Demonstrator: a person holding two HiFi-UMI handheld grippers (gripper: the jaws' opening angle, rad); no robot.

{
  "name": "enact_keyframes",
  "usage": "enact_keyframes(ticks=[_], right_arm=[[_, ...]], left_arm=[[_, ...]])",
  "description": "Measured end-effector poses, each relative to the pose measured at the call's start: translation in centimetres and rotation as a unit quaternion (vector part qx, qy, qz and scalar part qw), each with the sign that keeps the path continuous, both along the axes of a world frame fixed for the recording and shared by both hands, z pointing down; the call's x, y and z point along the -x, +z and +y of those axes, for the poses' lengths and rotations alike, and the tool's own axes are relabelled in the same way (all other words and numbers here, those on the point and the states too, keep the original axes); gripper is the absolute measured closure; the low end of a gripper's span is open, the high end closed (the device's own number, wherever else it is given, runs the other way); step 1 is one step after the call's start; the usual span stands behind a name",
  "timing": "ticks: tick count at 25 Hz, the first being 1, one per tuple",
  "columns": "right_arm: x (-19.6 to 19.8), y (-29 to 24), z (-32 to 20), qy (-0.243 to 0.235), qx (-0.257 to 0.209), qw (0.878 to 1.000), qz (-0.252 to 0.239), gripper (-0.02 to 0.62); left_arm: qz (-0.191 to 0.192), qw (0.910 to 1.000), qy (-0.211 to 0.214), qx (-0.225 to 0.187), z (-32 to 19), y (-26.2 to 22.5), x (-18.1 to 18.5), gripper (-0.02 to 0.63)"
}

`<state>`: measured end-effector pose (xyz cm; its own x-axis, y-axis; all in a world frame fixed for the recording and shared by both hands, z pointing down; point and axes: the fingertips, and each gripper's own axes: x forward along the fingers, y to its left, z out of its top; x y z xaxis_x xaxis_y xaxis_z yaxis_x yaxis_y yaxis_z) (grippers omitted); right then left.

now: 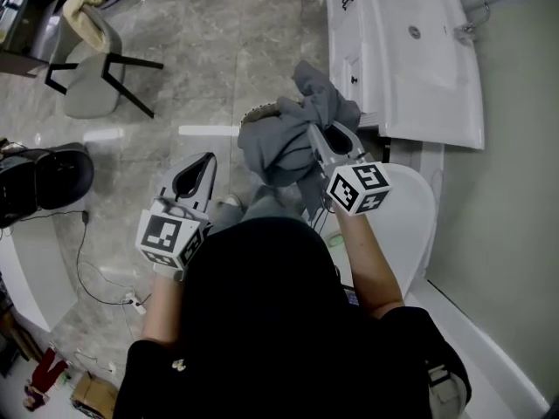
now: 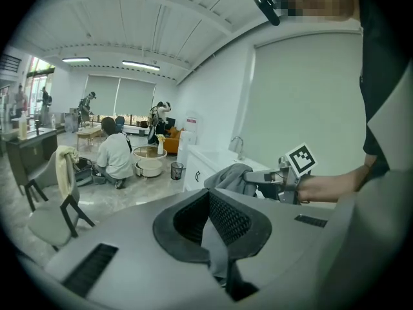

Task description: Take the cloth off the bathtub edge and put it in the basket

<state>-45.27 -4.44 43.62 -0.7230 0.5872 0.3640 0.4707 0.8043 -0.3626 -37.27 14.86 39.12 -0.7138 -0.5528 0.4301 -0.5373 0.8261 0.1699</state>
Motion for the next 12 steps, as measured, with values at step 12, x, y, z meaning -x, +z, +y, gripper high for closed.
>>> enact_keyframes(ticks=[12], right_arm=[[4.5, 3.5, 2.0, -0.001, -0.004, 1.000, 0.020, 0.518]], left_arm=[[0.016, 0.9998, -0.004, 0.007, 2.1, 1.1, 2.3, 0.594]])
